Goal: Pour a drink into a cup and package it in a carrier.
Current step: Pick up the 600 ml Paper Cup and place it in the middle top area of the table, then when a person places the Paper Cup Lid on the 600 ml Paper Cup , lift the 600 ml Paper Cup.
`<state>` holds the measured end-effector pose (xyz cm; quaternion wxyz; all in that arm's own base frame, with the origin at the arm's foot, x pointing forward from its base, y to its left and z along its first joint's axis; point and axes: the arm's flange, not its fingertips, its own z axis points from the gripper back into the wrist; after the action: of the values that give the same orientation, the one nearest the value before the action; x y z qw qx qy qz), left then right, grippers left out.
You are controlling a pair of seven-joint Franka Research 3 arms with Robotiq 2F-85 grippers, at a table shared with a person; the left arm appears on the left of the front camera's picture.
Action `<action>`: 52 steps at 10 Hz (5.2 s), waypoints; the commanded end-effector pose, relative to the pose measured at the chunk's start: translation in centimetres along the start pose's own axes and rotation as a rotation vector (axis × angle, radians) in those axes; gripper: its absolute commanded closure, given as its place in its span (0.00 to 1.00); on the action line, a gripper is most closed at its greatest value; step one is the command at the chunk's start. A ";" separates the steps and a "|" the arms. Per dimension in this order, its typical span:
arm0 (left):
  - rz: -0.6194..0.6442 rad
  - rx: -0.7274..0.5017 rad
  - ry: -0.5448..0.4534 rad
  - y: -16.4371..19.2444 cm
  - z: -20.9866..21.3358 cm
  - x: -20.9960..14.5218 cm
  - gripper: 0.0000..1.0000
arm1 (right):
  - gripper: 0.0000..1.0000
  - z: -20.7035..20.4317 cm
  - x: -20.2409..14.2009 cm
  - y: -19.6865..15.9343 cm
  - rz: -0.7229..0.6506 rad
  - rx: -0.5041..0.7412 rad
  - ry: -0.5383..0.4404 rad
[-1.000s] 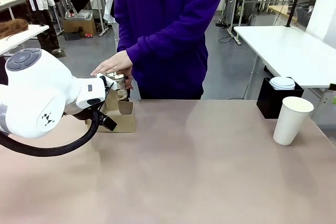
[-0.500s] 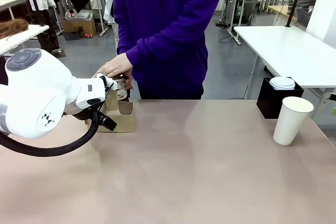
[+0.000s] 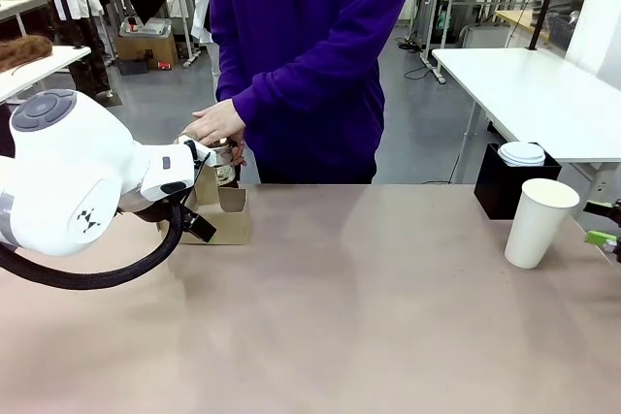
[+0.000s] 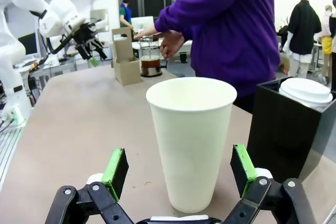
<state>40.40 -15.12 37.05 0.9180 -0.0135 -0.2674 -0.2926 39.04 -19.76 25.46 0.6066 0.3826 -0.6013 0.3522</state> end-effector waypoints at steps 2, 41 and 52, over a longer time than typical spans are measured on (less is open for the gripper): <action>0.000 -0.001 0.000 0.0 0.0 0.0 0.00 | 0.00 -2.3 -1.5 0.3 -0.004 -0.027 0.001; 0.000 -0.001 0.000 0.0 0.0 0.0 0.00 | 0.20 -37.3 1.4 -3.0 -0.098 -0.172 -0.012; 0.000 -0.001 0.000 0.0 0.0 0.0 0.00 | 0.20 -36.8 1.5 -2.7 -0.140 -0.133 -0.017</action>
<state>40.40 -15.12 37.03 0.9181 -0.0134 -0.2671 -0.2926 58.56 11.36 27.41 0.6487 0.3825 -0.5994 0.2713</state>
